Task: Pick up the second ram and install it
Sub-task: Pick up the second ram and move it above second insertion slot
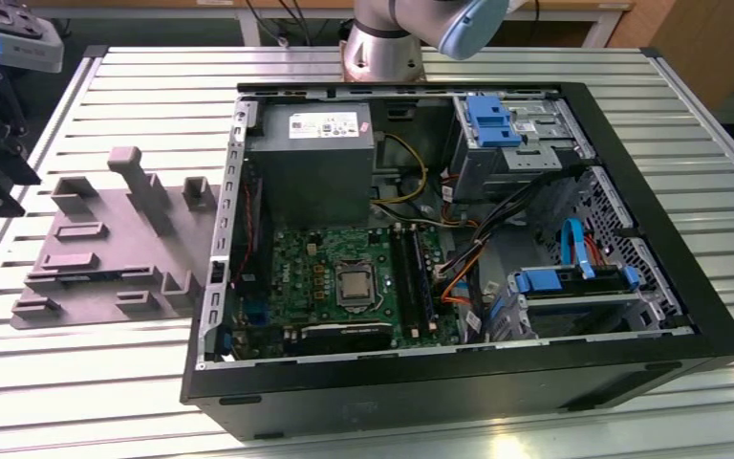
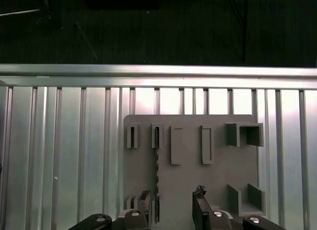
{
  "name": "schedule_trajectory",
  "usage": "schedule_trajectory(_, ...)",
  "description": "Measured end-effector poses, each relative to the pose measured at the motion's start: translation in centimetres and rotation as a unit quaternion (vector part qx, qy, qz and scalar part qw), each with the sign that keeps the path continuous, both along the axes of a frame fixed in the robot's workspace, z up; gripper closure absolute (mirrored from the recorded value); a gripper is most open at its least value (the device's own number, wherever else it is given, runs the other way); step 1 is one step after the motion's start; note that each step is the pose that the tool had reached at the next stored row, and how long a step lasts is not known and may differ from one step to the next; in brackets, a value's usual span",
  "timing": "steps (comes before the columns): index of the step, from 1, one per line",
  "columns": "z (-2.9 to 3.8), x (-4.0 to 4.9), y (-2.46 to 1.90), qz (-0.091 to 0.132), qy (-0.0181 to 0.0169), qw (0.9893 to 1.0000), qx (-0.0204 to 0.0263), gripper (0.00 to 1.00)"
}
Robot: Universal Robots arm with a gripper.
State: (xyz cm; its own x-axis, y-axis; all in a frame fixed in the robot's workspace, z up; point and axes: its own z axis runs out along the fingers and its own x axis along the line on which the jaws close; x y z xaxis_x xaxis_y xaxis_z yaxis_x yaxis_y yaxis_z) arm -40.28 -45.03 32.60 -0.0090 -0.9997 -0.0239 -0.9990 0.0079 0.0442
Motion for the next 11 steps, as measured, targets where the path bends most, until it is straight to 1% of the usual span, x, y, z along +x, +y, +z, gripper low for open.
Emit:
schedule_trajectory(4, -0.04, 0.00, 0.00, 0.000, -0.0001, 1.0000, 0.0001, 0.54)
schedule_trajectory(6, -0.29, 0.00, -0.01, 0.000, -0.0002, 1.0000, 0.0001, 0.54)
schedule_trajectory(11, -1.18, 0.00, -0.12, 0.000, -0.0001, 1.0000, 0.0000, 0.54)
